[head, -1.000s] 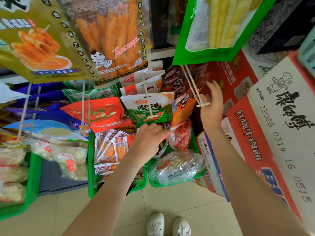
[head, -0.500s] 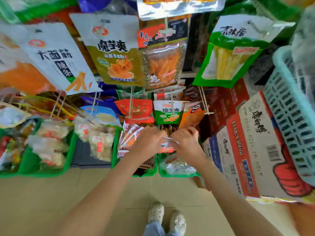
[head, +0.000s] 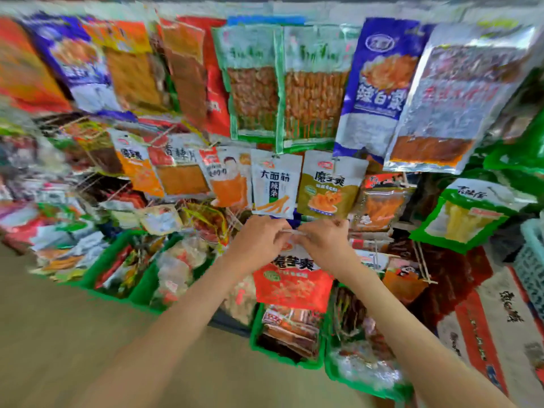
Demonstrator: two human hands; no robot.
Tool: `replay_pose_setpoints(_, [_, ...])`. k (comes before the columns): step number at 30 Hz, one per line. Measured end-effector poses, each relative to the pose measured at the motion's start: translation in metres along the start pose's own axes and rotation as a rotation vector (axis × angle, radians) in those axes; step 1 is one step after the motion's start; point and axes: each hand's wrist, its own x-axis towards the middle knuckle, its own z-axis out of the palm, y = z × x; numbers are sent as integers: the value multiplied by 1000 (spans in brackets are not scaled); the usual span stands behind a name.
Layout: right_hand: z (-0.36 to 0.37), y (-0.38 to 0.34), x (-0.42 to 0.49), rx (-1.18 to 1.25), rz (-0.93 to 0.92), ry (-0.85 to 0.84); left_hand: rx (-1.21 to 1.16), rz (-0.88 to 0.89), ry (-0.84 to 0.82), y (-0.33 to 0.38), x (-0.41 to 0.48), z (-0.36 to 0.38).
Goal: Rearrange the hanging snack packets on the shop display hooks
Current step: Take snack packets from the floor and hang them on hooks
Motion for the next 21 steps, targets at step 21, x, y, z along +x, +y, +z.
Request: replay_pose_setpoints(21, [139,-311,206,145,-212,104,167,-72,155,-303,-73,-241])
